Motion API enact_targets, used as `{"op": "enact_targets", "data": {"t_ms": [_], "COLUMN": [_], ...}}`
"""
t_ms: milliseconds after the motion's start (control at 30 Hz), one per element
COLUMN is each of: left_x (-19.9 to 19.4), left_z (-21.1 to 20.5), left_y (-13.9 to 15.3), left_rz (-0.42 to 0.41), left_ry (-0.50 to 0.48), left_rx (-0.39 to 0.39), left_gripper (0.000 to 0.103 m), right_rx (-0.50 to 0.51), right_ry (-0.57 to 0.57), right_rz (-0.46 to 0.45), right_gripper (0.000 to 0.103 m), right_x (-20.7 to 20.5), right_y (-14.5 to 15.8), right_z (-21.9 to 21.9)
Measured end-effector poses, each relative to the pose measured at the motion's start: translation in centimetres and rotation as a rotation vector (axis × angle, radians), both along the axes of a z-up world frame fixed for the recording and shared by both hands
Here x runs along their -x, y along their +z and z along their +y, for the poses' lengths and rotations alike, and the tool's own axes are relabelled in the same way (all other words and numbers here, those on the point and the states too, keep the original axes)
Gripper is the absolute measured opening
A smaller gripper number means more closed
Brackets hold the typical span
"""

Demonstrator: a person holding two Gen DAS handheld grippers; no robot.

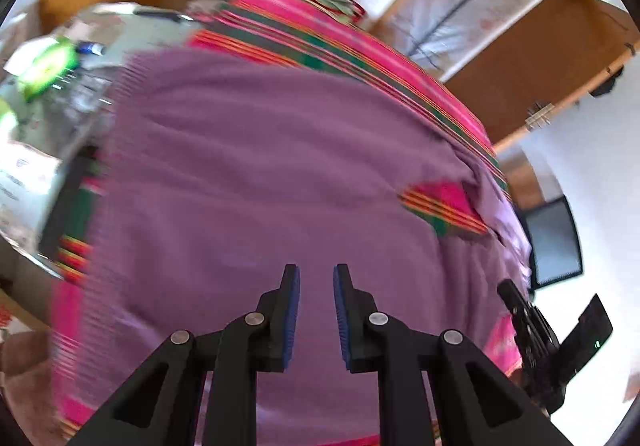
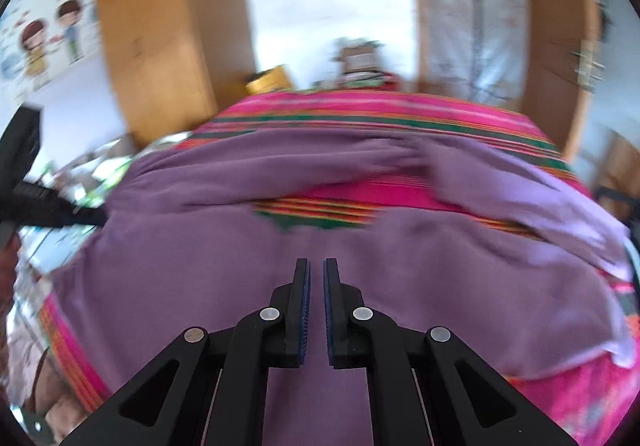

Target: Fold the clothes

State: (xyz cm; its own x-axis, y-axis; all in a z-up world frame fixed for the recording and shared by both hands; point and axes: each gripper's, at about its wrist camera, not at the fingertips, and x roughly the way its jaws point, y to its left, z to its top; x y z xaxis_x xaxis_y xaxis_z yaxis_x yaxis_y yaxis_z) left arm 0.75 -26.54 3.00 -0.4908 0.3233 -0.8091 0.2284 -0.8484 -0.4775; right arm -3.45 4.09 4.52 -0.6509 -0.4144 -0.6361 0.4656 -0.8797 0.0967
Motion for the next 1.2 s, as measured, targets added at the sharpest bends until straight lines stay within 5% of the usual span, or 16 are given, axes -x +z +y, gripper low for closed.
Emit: {"op": "enact_targets", "data": {"t_ms": [100,233,500,900,1200], "left_x": [0.6,0.8,1.6,3.7,4.5], "left_z": [4.0,8.5,13.5,17.4,17.8], "left_y": [-0.9,-1.6,-2.8,-2.5,-3.3], "left_rz": [-0.013,-0.024,-0.050,-0.075,-0.113], "left_ry": [-0.077,-0.169,-0.240,-0.277,-0.264], "left_rx": [-0.009,0.026,-0.005,0.007,0.014], "left_gripper": [0.018,0.018,0.020,0.025,0.028], "right_rx": [0.004,-0.026,-0.028,-0.035,0.052], "right_ry": [-0.100,-0.226,-0.413,-0.421,-0.315], "right_rz": [0.007,0.021,-0.010,-0.057,-0.137], "right_gripper": [0.011,0.033,0.033,0.033,0.033], "right_x": [0.4,0.5,1.9,4.2,7.3], "right_y": [0.0,-0.3,-1.4,-3.0,-3.6], "right_z": [4.4,9.9,18.9,22.6,23.8]}}
